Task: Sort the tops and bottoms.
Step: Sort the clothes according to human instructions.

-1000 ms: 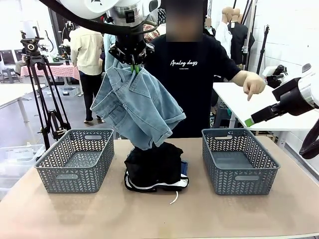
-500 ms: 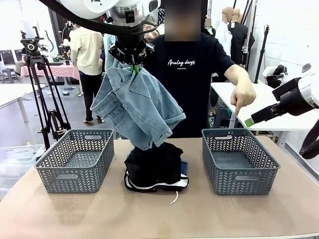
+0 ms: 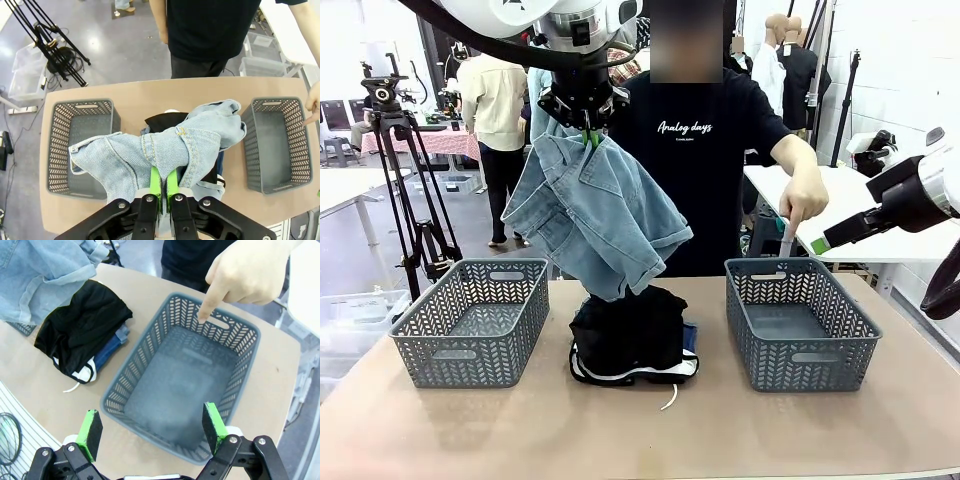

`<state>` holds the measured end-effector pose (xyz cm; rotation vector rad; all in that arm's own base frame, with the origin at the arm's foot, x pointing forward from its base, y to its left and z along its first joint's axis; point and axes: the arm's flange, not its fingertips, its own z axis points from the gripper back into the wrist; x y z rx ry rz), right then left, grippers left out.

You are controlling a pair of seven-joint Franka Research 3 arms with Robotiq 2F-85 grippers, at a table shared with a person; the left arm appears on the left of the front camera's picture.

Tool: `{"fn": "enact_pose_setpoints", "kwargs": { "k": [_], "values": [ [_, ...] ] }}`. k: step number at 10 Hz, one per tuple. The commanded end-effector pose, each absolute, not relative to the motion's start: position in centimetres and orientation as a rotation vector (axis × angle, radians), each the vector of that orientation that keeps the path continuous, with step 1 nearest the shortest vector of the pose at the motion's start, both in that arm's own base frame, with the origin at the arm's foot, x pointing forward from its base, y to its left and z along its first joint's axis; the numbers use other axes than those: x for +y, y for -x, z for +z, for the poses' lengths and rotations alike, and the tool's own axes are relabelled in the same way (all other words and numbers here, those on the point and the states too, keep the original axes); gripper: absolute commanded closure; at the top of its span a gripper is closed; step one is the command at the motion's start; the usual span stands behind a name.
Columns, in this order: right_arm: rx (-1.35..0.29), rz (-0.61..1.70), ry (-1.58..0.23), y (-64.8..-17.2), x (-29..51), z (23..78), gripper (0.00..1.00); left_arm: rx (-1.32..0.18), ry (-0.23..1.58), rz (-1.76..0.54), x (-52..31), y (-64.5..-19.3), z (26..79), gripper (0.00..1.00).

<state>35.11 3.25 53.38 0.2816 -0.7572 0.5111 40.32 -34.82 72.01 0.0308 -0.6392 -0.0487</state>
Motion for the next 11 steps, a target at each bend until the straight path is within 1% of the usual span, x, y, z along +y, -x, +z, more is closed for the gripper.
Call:
{"fn": "enact_pose_setpoints", "kwargs": {
  "k": [1,2,4,5,7,10,11],
  "values": [
    [-0.757,0.511,-0.282,-35.1,3.3,53.4,0.0,-0.644,-0.021,-0.044,-34.5,-40.1,72.5,1.0],
    [-0.766,0.518,-0.257,-33.2,2.4,54.6,0.0,-0.644,-0.021,-0.044,-34.5,-40.1,72.5,1.0],
    [-0.774,0.447,-0.294,-29.7,-2.3,56.2,0.0,-0.644,-0.021,-0.044,-34.5,-40.1,72.5,1.0],
    [-0.733,0.43,-0.339,-27.8,-4.3,56.3,0.0,-0.644,-0.021,-0.044,-34.5,-40.1,72.5,1.0],
    [-0.709,0.374,-0.38,-25.3,-7.8,55.9,0.0,-0.644,-0.021,-0.044,-34.5,-40.1,72.5,1.0],
    [-0.633,0.35,-0.396,-26.8,-8.8,54.2,0.0,-0.64,-0.031,-0.049,-34.9,-40.3,72.0,1.0],
    [-0.678,0.348,-0.406,-25.4,-9.1,56.0,0.0,-0.713,0.025,-0.106,-37.0,-39.9,74.9,1.0]
  ]
}}
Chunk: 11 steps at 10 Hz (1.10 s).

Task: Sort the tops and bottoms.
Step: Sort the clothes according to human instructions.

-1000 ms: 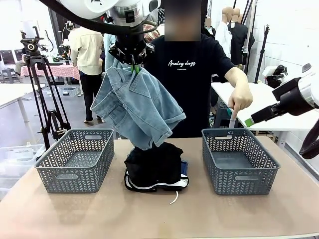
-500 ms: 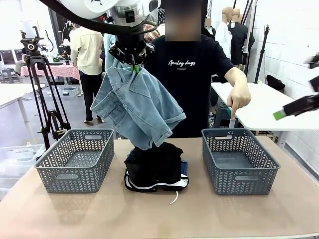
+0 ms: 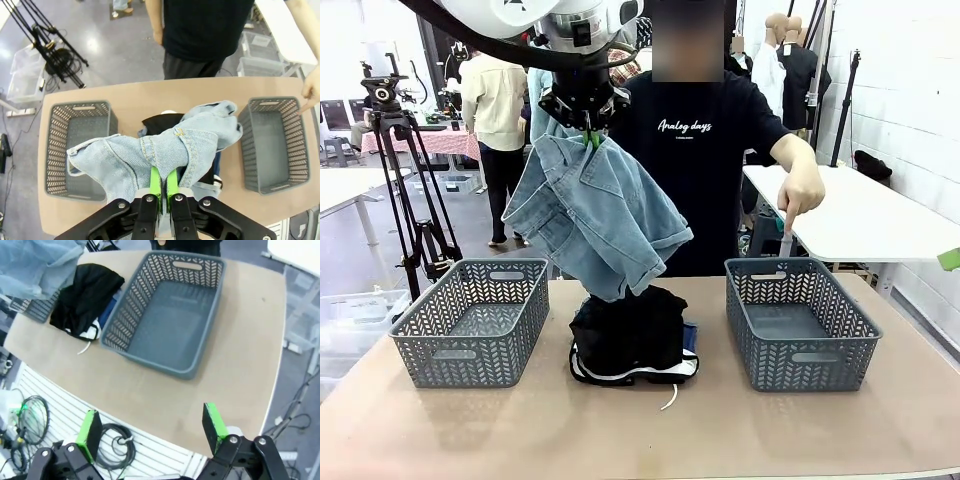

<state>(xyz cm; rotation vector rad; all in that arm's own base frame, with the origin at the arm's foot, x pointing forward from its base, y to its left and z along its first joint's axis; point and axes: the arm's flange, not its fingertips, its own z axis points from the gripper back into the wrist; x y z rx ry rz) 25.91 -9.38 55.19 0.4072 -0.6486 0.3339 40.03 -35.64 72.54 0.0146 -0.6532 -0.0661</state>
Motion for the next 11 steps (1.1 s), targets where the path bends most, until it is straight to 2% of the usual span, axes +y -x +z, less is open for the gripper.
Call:
{"fn": "enact_pose_setpoints", "kwargs": {
  "k": [1,3,4,5,6,7,11],
  "values": [
    [-0.678,0.348,-0.406,-25.4,-9.1,56.0,0.0,-0.789,0.097,-0.212,-40.0,-39.4,78.1,1.0],
    [-0.678,0.348,-0.406,-25.4,-9.1,56.0,0.0,-0.831,0.221,-0.372,-45.9,-38.5,82.3,1.0],
    [-0.678,0.348,-0.406,-25.4,-9.1,56.0,0.0,-0.839,0.242,-0.398,-47.8,-38.1,82.9,1.0],
    [-0.678,0.348,-0.406,-25.4,-9.1,56.0,0.0,-0.784,0.288,-0.383,-49.1,-37.9,82.6,1.0],
    [-0.678,0.348,-0.406,-25.4,-9.1,56.0,0.0,-0.76,0.152,-0.267,-47.6,-38.8,81.6,1.0],
    [-0.678,0.348,-0.406,-25.4,-9.1,56.0,0.0,-0.813,0.267,-0.381,-47.1,-35.9,81.8,1.0],
    [-0.678,0.348,-0.406,-25.4,-9.1,56.0,0.0,-0.813,0.267,-0.381,-47.1,-35.9,81.8,1.0]
  ]
}}
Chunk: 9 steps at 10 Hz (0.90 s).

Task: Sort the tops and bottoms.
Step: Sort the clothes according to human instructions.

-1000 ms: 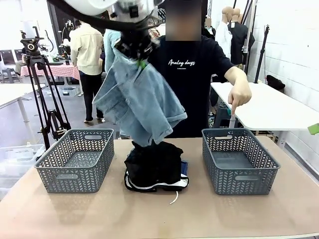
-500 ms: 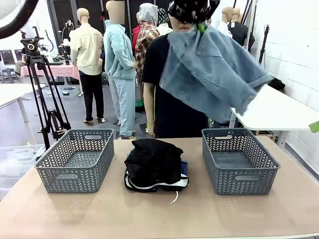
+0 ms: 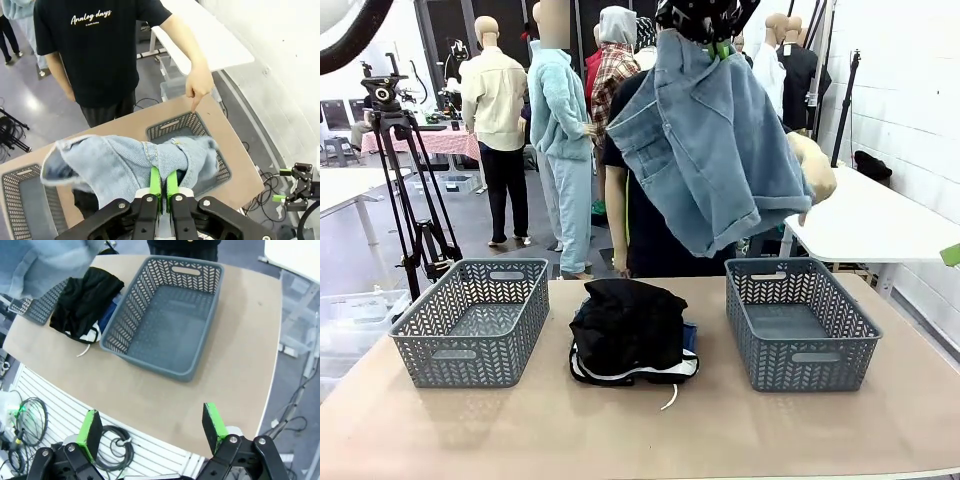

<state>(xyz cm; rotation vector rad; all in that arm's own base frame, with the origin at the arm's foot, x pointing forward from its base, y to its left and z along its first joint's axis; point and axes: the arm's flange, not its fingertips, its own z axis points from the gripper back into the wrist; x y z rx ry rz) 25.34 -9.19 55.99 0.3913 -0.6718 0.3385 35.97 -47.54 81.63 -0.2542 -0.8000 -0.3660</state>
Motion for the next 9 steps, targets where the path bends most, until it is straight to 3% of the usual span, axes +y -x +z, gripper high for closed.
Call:
{"fn": "enact_pose_setpoints", "kwargs": {
  "k": [1,4,9],
  "values": [
    [-0.678,0.348,-0.406,-25.4,-9.1,56.0,0.0,-0.796,0.253,-0.366,-47.6,-36.2,81.4,1.0],
    [-0.678,0.348,-0.406,-25.4,-9.1,56.0,0.0,-0.703,0.437,-0.381,-52.5,-42.4,75.8,1.0],
    [-0.678,0.348,-0.406,-25.4,-9.1,56.0,0.0,-0.589,0.471,-0.378,-58.8,-47.3,68.2,1.0]
  ]
}}
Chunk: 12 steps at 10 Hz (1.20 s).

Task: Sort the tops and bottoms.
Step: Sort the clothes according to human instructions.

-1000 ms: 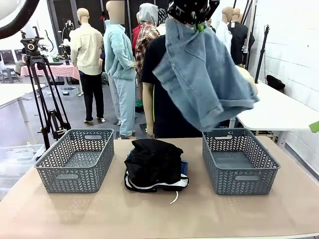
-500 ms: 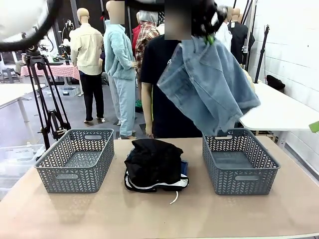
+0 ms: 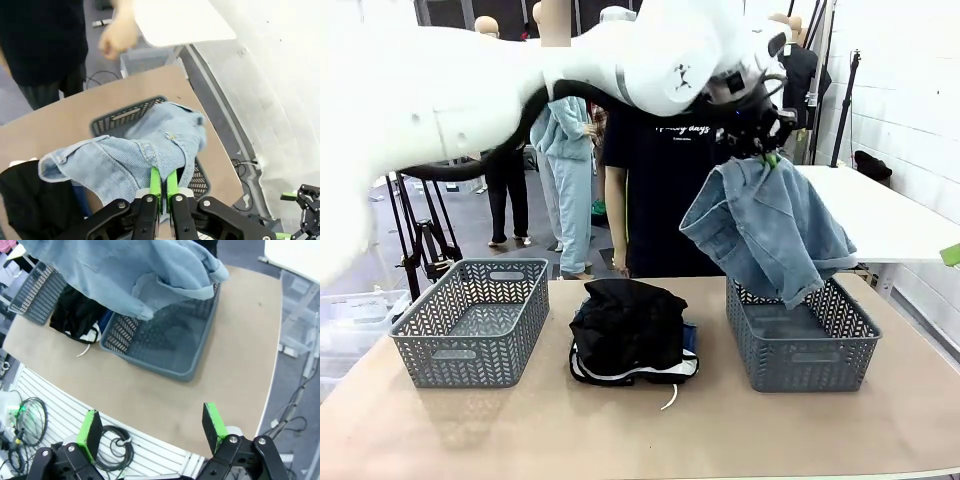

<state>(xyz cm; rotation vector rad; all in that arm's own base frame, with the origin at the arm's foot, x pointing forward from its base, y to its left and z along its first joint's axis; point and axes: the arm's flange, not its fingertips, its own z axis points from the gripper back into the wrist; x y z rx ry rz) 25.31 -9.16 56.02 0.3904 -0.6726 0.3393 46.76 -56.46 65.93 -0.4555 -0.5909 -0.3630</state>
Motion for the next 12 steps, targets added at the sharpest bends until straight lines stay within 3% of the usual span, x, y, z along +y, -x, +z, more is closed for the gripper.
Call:
{"fn": "enact_pose_setpoints", "kwargs": {
  "k": [1,2,5,7,9,12],
  "values": [
    [-0.678,0.348,-0.406,-25.4,-9.1,56.0,0.0,-0.501,0.474,-0.373,-59.5,-47.2,65.6,1.0],
    [-0.678,0.348,-0.406,-25.4,-9.1,56.0,0.0,-0.591,0.455,-0.363,-56.5,-46.8,65.9,1.0],
    [-0.678,0.348,-0.406,-25.4,-9.1,56.0,0.0,-0.555,0.457,-0.371,-57.7,-46.7,64.3,1.0],
    [-0.678,0.348,-0.406,-25.4,-9.1,56.0,0.0,-0.573,0.416,-0.498,-61.4,-46.6,63.3,1.0],
    [-0.678,0.348,-0.406,-25.4,-9.1,56.0,0.0,-0.557,0.397,-0.573,-66.0,-49.3,59.5,1.0],
    [-0.678,0.348,-0.406,-25.4,-9.1,56.0,0.0,-0.401,0.308,-0.537,-68.2,-52.1,51.2,1.0]
  ]
}}
